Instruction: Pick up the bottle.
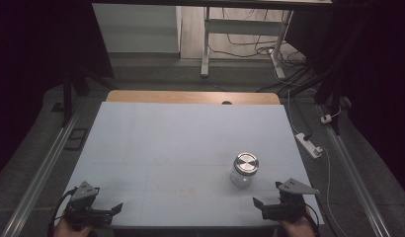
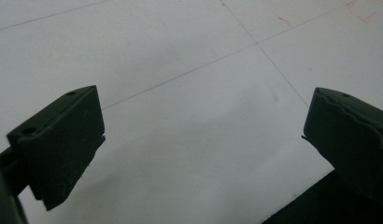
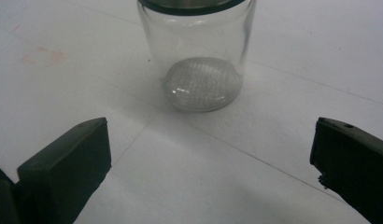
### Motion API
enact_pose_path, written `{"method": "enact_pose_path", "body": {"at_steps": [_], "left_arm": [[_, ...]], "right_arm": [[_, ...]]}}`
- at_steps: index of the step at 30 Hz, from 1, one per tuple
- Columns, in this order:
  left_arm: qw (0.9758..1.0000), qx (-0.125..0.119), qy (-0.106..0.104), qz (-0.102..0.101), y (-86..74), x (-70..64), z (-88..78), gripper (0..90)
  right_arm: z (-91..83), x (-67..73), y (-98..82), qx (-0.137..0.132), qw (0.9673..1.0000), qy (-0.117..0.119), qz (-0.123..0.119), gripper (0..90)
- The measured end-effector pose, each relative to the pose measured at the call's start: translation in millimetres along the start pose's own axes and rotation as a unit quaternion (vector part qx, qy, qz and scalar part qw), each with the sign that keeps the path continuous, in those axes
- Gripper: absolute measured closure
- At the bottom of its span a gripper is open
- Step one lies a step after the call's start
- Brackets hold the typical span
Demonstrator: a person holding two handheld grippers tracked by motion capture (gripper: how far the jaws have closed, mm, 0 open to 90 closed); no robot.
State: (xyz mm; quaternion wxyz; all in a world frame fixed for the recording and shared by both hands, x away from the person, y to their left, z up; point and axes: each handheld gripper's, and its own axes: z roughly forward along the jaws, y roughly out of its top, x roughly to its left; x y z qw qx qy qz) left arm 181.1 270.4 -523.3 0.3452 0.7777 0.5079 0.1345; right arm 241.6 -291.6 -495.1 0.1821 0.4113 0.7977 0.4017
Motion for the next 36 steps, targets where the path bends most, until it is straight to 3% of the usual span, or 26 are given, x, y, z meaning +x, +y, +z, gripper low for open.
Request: {"method": "enact_pose_path", "body": {"at_steps": [9, 27, 36], "left_arm": [[0.9999, 0.000, -0.009, 0.012, -0.5, -1.1, -0.3, 0.0], [0.9998, -0.001, -0.018, 0.007, -0.5, 0.2, -0.6, 0.0], [0.9998, -0.001, -0.018, 0.009, -0.5, -0.2, -0.6, 0.0]], "right_arm": [[0.1, -0.6, 0.2, 0.000, 1.0000, 0.008, 0.001, 0.0], [0.5, -1.3, 1.1, 0.003, 0.9999, 0.012, 0.002, 0.0], [2.8, 0.4, 5.1, -0.015, 0.9995, 0.029, -0.003, 0.0]]}}
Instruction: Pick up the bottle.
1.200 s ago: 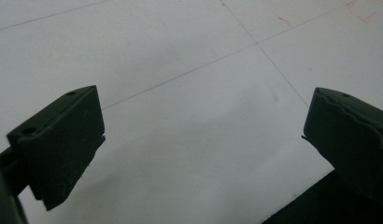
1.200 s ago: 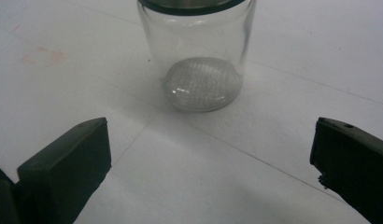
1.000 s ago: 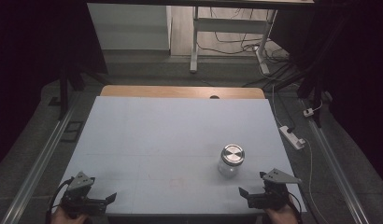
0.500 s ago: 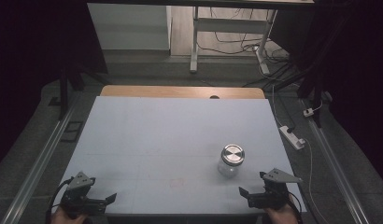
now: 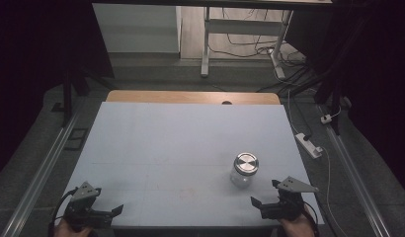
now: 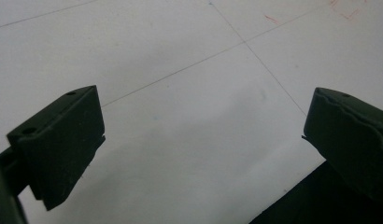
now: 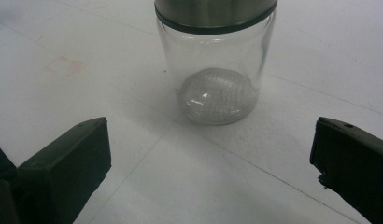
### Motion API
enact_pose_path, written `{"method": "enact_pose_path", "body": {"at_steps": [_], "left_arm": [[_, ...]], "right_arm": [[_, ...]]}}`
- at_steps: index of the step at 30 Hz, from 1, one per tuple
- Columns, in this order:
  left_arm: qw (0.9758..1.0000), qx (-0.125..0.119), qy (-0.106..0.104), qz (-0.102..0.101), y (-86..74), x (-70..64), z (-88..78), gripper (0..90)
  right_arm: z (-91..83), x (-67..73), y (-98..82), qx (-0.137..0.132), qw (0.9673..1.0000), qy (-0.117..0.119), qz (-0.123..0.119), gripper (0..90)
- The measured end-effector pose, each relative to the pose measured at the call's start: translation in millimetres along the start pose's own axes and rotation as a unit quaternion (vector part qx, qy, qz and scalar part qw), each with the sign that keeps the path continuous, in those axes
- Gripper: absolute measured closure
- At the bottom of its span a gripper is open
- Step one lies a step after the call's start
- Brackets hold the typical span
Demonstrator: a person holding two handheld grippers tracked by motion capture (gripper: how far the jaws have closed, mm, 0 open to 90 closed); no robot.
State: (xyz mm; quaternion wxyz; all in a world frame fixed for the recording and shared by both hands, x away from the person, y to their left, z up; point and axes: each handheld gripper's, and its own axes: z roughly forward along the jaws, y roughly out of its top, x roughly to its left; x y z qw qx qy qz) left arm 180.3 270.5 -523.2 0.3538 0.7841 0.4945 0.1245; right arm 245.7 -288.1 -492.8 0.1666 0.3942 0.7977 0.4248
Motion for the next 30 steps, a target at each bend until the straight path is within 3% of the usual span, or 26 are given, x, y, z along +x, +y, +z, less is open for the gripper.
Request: {"method": "enact_pose_path", "body": {"at_steps": [18, 25, 30], "left_arm": [[1.0000, 0.004, -0.003, 0.001, 0.6, 0.0, 1.2, 0.0], [1.0000, 0.006, -0.005, 0.000, 0.8, 0.5, 1.5, 0.0], [0.9999, 0.008, -0.006, -0.003, 0.9, 0.7, 1.9, 0.0]], "right_arm": [[15.3, 1.5, 10.9, -0.020, 0.9992, 0.020, -0.027, 0.0], [22.1, 1.1, 15.1, -0.016, 0.9994, 0.017, -0.025, 0.0], [31.7, -3.6, 18.2, -0.001, 0.9998, 0.015, -0.010, 0.0]]}}
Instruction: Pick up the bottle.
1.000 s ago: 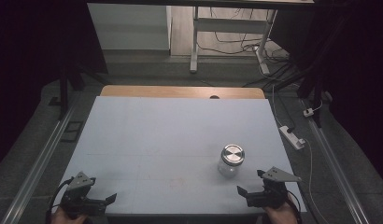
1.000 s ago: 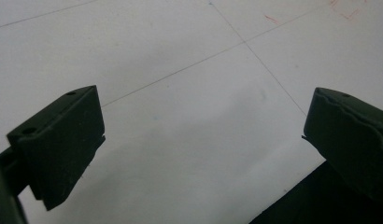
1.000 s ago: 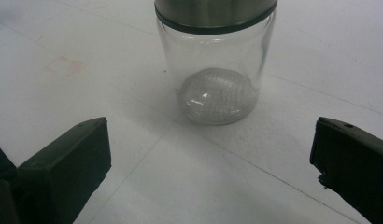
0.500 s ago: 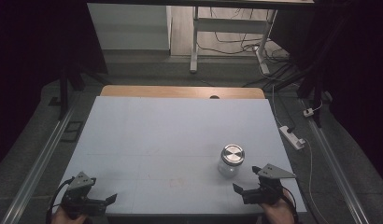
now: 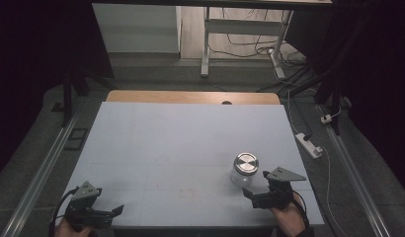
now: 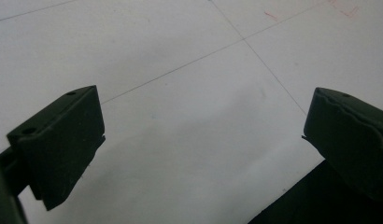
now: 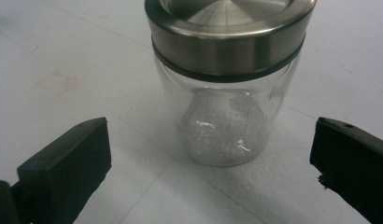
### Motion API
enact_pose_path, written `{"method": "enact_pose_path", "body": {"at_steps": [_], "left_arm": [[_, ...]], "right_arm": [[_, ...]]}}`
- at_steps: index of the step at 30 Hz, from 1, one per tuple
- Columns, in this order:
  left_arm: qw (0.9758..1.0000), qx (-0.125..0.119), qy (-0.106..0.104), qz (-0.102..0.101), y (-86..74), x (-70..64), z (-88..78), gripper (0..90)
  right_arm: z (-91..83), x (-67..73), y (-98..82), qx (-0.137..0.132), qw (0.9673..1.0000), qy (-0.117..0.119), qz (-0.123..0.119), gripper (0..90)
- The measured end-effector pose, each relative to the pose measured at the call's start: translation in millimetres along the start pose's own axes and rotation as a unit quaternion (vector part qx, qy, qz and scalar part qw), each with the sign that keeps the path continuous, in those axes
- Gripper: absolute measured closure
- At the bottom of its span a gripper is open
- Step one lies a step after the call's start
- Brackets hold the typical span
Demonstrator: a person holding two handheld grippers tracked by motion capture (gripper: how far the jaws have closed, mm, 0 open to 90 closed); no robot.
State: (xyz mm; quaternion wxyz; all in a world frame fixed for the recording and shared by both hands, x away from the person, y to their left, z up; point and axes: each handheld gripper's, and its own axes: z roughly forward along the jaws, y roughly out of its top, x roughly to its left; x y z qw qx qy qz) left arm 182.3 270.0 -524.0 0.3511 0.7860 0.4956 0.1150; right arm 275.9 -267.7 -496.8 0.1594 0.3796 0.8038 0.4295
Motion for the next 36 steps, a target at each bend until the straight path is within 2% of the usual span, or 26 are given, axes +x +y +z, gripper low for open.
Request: {"method": "enact_pose_path", "body": {"at_steps": [9, 15, 25, 30, 36], "left_arm": [[1.0000, 0.003, 0.000, 0.002, 0.4, -0.3, 0.7, 0.0], [1.0000, 0.003, -0.002, 0.001, 0.4, 0.0, 0.7, 0.0], [1.0000, 0.005, -0.002, 0.001, 0.5, 0.1, 1.1, 0.0], [1.0000, 0.006, -0.003, 0.002, 0.6, 0.1, 1.3, 0.0], [1.0000, 0.006, -0.003, 0.002, 0.6, 0.1, 1.3, 0.0]], "right_arm": [[13.7, -2.4, 7.5, 0.006, 0.9999, -0.008, -0.014, 0.0], [22.1, -4.1, 11.5, 0.003, 0.9999, 0.000, -0.012, 0.0], [34.0, -10.1, 16.3, 0.016, 0.9996, -0.001, -0.023, 0.0], [40.6, -11.5, 18.6, 0.021, 0.9995, 0.009, -0.024, 0.0], [46.5, -11.9, 21.1, 0.028, 0.9991, 0.006, -0.030, 0.0]]}}
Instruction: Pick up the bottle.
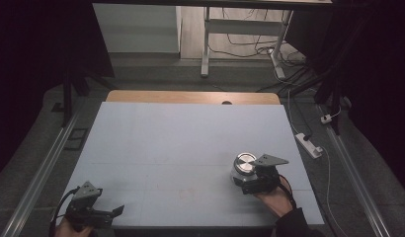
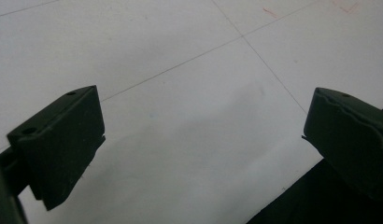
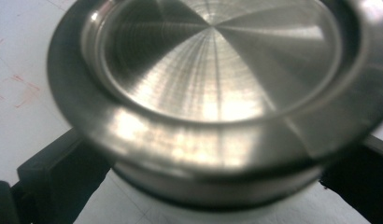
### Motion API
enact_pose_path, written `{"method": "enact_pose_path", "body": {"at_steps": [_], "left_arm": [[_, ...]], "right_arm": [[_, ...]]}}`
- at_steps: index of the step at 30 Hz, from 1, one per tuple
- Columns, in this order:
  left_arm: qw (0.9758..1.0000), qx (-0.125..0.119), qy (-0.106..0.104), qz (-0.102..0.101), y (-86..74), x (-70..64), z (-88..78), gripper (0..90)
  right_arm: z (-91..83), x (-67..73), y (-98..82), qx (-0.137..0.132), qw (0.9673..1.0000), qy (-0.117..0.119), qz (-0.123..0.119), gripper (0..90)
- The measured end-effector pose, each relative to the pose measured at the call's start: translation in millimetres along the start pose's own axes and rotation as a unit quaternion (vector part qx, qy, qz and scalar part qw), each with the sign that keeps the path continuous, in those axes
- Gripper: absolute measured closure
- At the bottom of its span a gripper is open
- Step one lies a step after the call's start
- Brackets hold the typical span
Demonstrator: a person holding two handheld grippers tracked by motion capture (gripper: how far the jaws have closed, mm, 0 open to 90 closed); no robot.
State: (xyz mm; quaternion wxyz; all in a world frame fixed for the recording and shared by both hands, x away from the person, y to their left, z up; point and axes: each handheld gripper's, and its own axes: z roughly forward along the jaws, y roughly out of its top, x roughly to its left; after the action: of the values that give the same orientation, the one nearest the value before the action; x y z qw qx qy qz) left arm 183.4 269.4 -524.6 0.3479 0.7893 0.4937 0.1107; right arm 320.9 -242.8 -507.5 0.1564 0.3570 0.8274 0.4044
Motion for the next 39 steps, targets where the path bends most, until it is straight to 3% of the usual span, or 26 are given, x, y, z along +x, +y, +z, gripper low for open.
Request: {"method": "enact_pose_path", "body": {"at_steps": [7, 12, 16, 28, 39], "left_arm": [[1.0000, 0.002, -0.001, 0.001, 0.1, 0.0, 0.2, 0.0], [1.0000, 0.003, -0.001, 0.002, 0.3, -0.3, 0.5, 0.0], [1.0000, 0.004, -0.001, 0.003, 0.3, -0.7, 0.6, 0.0], [1.0000, 0.005, 0.000, 0.008, 0.4, -1.5, 0.9, 0.0], [1.0000, 0.003, -0.002, 0.004, 0.2, -1.0, 0.5, 0.0]], "right_arm": [[2.6, 1.4, 3.2, -0.001, 1.0000, -0.004, 0.002, 0.0], [2.1, 0.8, 4.6, -0.007, 1.0000, 0.001, 0.001, 11.8], [0.7, 2.4, 5.6, -0.006, 0.9999, -0.006, -0.014, 13.7], [-1.6, 5.2, 8.4, 0.004, 0.9994, -0.018, -0.028, 14.5], [-5.5, 10.3, 14.7, -0.003, 0.9995, -0.003, -0.031, 14.6]]}}
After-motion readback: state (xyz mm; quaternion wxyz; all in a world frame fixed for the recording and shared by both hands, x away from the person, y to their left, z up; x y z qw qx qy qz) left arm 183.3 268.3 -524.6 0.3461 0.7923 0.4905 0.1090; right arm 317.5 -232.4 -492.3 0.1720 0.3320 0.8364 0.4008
